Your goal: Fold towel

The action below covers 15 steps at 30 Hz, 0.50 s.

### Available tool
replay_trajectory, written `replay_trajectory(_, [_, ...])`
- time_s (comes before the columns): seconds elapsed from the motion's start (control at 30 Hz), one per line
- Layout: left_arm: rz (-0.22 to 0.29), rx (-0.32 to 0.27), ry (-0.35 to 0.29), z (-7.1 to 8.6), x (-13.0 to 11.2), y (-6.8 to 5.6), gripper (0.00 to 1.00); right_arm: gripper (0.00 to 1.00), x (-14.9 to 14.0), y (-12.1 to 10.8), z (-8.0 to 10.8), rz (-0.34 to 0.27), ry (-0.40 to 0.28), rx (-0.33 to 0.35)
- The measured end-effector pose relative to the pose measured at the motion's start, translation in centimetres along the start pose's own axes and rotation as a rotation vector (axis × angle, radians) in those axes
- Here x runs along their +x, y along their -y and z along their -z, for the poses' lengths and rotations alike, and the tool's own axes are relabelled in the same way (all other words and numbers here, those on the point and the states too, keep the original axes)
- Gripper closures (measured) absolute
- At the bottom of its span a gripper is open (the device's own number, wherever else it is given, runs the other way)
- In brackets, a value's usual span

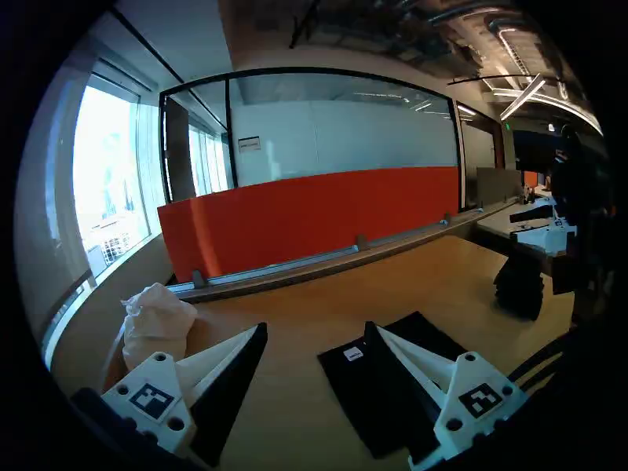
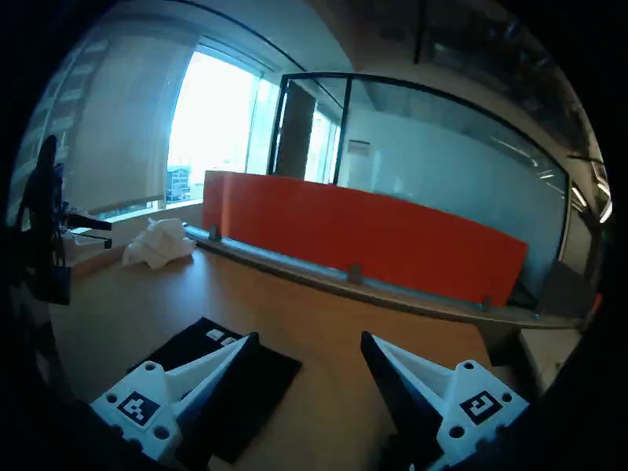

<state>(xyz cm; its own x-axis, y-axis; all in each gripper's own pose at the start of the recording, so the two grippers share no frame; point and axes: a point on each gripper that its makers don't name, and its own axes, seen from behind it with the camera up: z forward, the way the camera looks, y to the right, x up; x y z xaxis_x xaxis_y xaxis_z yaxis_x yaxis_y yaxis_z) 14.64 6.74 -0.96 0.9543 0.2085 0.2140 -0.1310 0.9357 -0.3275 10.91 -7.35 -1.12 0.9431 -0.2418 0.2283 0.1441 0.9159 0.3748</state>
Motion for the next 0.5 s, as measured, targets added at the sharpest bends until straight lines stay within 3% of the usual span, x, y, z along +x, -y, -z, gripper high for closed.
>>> replay_trajectory(0.5, [-0.035,-0.069,0.087,-1.1,-5.6,-2.4,0.09,0.0,-4.1,3.5,-0.6,0.047,0.104,0.092])
